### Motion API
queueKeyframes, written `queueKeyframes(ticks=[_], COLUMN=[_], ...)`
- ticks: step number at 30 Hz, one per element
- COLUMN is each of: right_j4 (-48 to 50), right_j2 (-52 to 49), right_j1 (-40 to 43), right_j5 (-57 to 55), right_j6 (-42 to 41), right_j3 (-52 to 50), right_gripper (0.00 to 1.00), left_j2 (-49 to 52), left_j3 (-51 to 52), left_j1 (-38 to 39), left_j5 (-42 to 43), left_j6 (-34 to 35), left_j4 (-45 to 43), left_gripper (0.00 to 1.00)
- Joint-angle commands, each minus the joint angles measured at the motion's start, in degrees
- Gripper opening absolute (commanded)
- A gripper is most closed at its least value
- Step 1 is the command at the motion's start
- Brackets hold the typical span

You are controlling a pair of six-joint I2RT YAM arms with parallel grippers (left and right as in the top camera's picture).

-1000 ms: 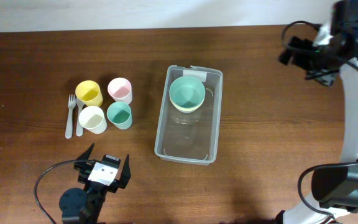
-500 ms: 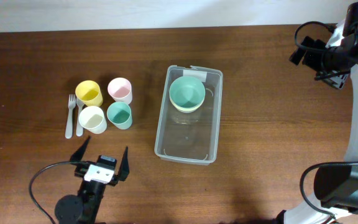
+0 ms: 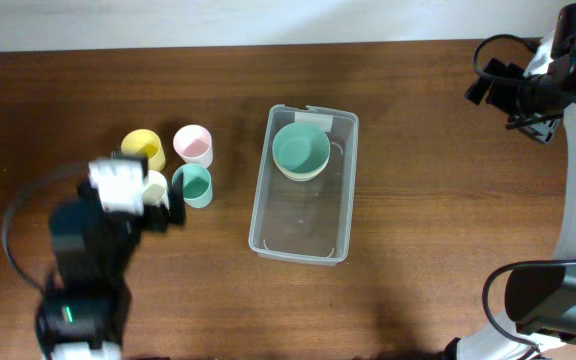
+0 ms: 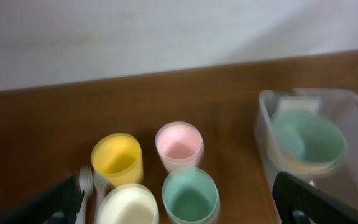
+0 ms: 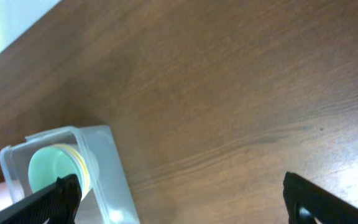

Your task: Pack container

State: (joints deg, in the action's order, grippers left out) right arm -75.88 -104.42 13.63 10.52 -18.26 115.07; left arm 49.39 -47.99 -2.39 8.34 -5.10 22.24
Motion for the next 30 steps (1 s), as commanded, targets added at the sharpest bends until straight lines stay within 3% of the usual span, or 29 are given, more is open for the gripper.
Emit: queueKeyframes(ticks=[1, 5, 7, 12, 15, 19, 30], right_j4=[-0.02, -0.02, -0.02, -0.02, -0.02, -0.02, -0.02], right_j2=[-0.02, -0.02, -0.02, -0.02, -0.02, -0.02, -0.02], right_j1=[-0.15, -0.15, -0.15, -0.15, -0.15, -0.15, -0.15], right_j5=[-0.07, -0.07, -0.07, -0.07, -0.07, -0.07, -0.07], right_j6=[-0.63, -0.63, -0.63, -0.63, -0.63, -0.63, -0.63], right_j3=[0.33, 0.33, 0.33, 0.33, 0.33, 0.33, 0.33], right_gripper=[0.99, 0.99, 0.99, 0.99, 0.99, 0.99, 0.99], left_j2=[17.44, 39.58, 43.36, 47.69, 48.54, 50.45, 64.28], left_j3=[-17.92, -38.73, -41.57, -42.12, -42.12, -42.12, -42.12], left_j1=[-2.32, -4.44, -4.44, -4.81, -4.96, -7.23, -13.81], left_j5=[4.87, 8.87, 8.63, 8.72, 4.04, -7.54, -0.55], left_j6=[-3.06, -4.85, -4.87, -5.73, -4.81, 8.2, 7.43], left_j4=[10.14, 26.86, 28.76, 28.33, 27.06, 27.63, 26.58], left_gripper=[1.0, 1.0, 1.0, 1.0, 1.0, 1.0, 0.99])
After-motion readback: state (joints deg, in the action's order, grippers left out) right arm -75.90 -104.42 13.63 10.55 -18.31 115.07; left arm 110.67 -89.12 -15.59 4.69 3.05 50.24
